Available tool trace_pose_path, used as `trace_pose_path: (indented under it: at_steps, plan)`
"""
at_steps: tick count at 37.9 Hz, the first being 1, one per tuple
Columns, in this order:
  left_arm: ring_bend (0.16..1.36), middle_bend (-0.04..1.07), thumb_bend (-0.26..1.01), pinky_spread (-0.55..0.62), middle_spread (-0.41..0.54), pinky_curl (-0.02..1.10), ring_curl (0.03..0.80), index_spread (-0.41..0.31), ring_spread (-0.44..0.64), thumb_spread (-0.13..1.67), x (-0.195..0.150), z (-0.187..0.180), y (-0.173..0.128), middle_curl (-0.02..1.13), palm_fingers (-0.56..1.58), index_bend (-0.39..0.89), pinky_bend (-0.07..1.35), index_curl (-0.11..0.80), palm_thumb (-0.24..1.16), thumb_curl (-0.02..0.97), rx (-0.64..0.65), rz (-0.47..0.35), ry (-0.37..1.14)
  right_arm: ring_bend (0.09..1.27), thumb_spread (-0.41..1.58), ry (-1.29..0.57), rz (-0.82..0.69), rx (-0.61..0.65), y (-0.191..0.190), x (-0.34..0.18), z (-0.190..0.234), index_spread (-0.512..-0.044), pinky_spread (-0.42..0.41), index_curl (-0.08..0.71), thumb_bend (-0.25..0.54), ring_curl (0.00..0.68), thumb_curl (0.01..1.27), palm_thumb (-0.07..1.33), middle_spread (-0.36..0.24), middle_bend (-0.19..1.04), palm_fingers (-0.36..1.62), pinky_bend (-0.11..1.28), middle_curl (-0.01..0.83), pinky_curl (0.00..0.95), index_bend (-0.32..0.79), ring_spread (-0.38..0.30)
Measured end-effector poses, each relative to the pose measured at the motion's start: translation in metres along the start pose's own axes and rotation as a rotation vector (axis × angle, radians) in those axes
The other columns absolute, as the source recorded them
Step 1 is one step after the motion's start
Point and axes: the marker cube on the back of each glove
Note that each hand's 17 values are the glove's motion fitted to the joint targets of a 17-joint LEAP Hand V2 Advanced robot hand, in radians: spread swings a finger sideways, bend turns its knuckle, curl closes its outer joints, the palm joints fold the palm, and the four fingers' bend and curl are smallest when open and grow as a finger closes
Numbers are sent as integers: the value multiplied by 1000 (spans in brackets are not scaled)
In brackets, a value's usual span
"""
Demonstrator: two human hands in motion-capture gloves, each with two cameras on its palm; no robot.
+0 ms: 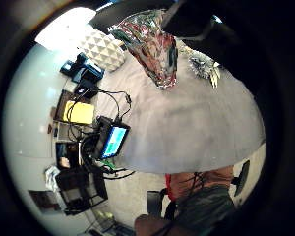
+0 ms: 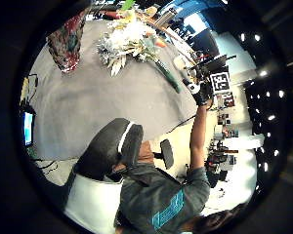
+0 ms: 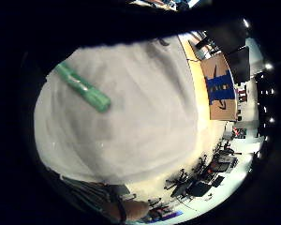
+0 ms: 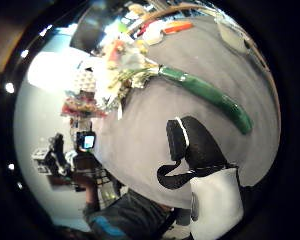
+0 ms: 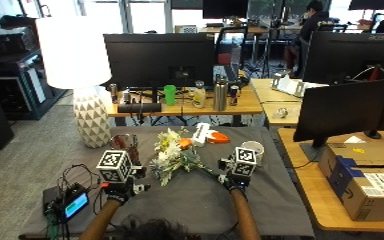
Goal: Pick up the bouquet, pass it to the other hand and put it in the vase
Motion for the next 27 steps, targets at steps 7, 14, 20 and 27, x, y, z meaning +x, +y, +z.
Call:
trace_pose_path:
  at_steps: [7, 14, 20, 27]
  plan:
    - [637, 195, -27, 463, 100, 316, 282, -47, 253, 957, -3, 8, -6, 343, 291, 122, 401, 229, 246, 278, -16, -6, -7, 319, 1165, 22, 94, -127, 3, 10, 13, -337, 317, 192, 30, 241, 326, 633, 98, 205, 49, 649, 318, 375, 108, 213]
    - [637, 197, -28, 464, 100, 322, 285, -47, 251, 961, -4, 12, -7, 348, 291, 121, 397, 233, 247, 284, -34, -18, -4, 321, 1140, 5, 111, -235, 26, -1, 10, -322, 315, 190, -6, 244, 334, 652, 107, 201, 19, 675, 323, 382, 109, 224]
    - [634, 198, -28, 461, 100, 326, 286, -47, 251, 964, -5, 17, -12, 353, 293, 122, 393, 235, 247, 288, -34, -12, -8, 331, 1129, -53, 144, -380, 30, -6, 29, -304, 315, 187, 14, 250, 355, 728, 103, 233, 58, 686, 337, 379, 102, 221]
    - [633, 196, -28, 460, 100, 330, 288, -47, 251, 965, -7, 18, -14, 357, 292, 121, 390, 236, 246, 291, -38, -14, -8, 299, 1168, -133, 138, -344, 27, -11, 32, -316, 313, 255, 65, 240, 400, 863, 68, 287, 253, 551, 356, 339, 273, 198]
